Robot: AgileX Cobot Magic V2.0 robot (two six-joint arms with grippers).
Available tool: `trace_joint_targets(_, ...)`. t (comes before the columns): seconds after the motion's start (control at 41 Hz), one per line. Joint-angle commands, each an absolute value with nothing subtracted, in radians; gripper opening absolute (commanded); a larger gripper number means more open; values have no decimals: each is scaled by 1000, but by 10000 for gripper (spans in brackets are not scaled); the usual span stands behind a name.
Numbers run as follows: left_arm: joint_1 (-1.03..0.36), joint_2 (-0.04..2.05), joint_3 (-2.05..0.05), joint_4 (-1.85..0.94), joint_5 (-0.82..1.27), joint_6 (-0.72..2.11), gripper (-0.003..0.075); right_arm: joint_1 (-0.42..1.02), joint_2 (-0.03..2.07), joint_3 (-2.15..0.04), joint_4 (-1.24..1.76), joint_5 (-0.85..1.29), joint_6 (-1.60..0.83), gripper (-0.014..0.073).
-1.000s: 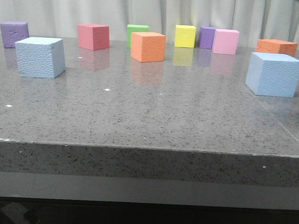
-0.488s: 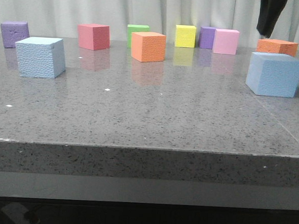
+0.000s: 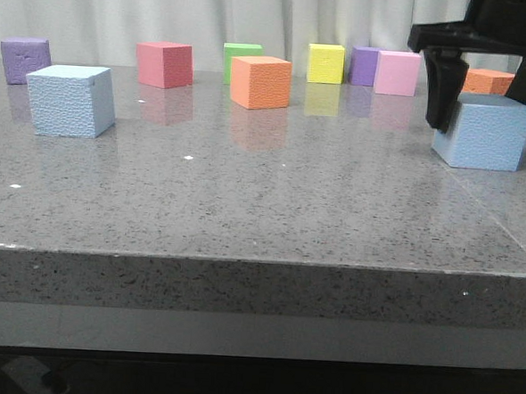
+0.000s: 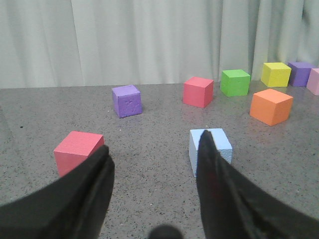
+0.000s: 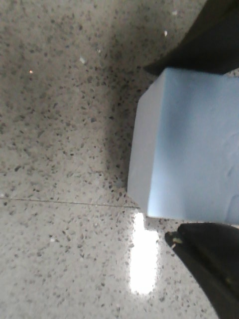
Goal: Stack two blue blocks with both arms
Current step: 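Lower the right gripper over the light-blue cube and close on it, then lift the light-blue cube and carry it toward the table centre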
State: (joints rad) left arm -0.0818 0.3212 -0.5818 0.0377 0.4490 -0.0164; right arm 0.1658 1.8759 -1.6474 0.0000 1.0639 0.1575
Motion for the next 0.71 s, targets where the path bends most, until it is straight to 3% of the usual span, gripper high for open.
trace_joint_targets(0.0, -89, 339, -607, 39, 372, -23, 365, 165, 1830, -1682, -12, 1054, 158, 573)
trace_joint_targets(0.22, -89, 339, -607, 39, 372, -23, 365, 165, 1830, -1682, -12, 1055, 158, 389)
trace_joint_targets(0.683, -89, 339, -607, 39, 372, -23, 365, 181, 1830, -1703, 52, 1123, 158, 387)
